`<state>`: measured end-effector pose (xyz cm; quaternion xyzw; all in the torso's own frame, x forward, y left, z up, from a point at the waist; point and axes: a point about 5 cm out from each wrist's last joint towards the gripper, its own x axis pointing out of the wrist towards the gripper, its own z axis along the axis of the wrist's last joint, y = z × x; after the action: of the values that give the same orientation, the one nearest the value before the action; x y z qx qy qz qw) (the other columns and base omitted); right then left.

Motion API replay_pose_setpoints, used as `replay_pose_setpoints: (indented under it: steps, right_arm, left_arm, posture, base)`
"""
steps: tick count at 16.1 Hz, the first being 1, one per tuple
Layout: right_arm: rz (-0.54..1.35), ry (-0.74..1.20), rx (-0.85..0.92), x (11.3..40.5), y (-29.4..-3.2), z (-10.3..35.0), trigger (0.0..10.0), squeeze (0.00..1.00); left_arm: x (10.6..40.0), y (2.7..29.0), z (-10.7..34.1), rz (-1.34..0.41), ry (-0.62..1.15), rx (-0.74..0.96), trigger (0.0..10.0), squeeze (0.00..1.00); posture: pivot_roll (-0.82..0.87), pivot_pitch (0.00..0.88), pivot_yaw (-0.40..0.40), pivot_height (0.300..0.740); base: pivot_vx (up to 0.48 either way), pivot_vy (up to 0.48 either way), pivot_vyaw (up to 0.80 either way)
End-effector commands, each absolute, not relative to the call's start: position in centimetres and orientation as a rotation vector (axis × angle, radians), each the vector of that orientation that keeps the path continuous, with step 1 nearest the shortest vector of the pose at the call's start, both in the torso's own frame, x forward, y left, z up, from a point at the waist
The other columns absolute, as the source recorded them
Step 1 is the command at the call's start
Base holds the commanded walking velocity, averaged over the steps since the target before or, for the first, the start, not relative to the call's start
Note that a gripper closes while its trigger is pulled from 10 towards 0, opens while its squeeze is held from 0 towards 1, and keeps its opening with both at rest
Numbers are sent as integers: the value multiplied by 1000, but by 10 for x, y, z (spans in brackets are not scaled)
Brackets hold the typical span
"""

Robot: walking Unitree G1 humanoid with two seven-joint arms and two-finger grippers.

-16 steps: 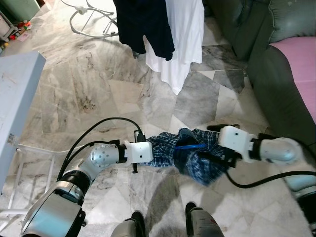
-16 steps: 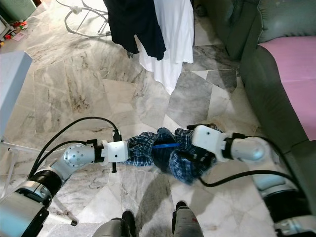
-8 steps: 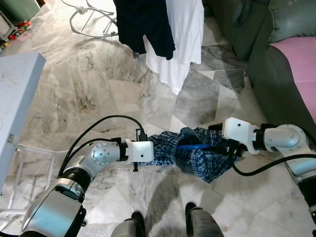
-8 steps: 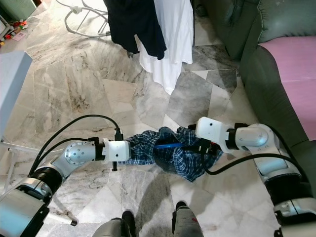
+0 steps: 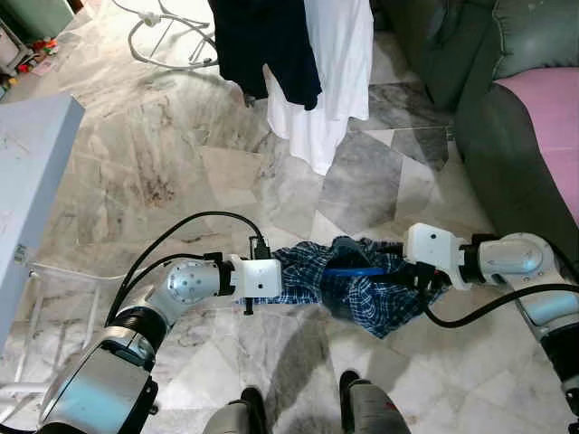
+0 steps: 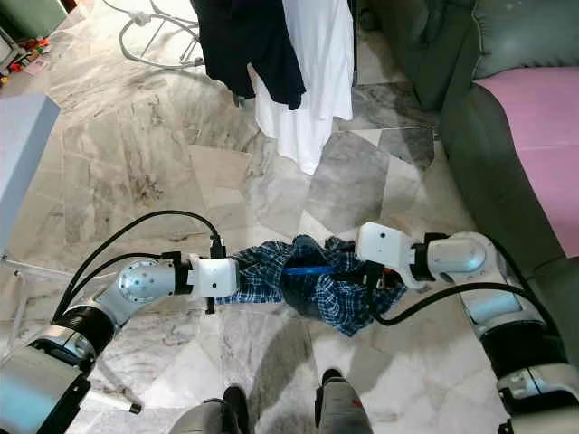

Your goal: Hang hanger

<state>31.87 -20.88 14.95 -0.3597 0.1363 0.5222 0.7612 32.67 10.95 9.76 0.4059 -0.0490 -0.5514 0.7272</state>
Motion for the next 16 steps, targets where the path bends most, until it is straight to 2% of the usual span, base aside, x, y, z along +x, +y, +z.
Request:
replay_pose_setpoints:
  steps: [1,9,15,16]
  right_arm:
    - [1178,321,-776,314,-206,144,0,0]
    - [1195,337,-724,307,-202,134,0,0]
    - [1177,315,-674,305,-193,127,0,0]
    - [1175,312,-673,305,-192,126,0,0]
  left_arm:
    - [323,112,92,-1243,-94,905,0,0]
    - [325,105,96,-1219,-138,900,0,0]
    - [332,102,110,-1093,-244,872,0,0]
    - [333,103,111,-1076,-245,870,4706,0]
  posture:
    - [-328,282,133,740]
    - [-326,282,139,740]
    - [-312,278,138,740]
    - [-312,277,138,740]
  base:
    - [0,0,0]
    - [0,0,0]
    - [0,0,0]
    - [0,0,0]
